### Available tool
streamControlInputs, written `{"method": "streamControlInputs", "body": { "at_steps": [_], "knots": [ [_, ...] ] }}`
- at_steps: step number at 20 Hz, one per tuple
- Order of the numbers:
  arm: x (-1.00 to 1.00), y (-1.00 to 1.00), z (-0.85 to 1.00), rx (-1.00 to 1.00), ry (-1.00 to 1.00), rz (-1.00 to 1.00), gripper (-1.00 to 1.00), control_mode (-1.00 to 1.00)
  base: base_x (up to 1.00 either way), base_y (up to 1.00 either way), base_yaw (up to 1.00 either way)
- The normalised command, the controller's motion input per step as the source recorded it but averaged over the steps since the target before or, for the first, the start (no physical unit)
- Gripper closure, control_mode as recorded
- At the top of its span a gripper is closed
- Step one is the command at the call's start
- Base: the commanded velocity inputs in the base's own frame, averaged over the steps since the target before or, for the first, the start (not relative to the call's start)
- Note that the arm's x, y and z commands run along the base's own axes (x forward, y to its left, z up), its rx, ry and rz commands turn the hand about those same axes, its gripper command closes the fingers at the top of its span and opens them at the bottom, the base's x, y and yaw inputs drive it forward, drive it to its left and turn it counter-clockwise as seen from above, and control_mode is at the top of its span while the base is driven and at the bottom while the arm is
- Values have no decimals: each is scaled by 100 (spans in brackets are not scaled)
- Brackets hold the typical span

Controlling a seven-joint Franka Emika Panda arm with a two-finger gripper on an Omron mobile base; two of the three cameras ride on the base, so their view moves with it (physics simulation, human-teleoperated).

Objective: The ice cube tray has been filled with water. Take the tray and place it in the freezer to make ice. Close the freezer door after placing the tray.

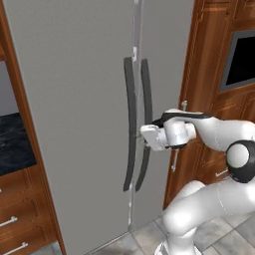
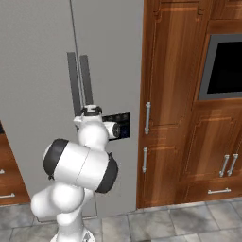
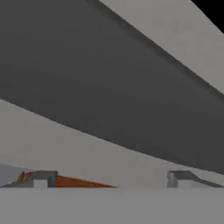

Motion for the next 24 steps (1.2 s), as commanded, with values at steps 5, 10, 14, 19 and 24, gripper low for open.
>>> {"method": "streamControlInputs", "body": {
  "at_steps": [5,10,14,19,24],
  "knots": [
    [100,54,0,-1,-15,0,-100,-100,0,0,0],
    [92,0,0,0,-15,9,-100,-100,0,0,0],
    [62,-45,0,11,-14,40,-100,-100,0,0,0],
    [61,-60,0,14,-17,56,-100,-100,0,0,0],
    [94,-49,0,15,-16,66,-100,-100,0,0,0]
  ]
}}
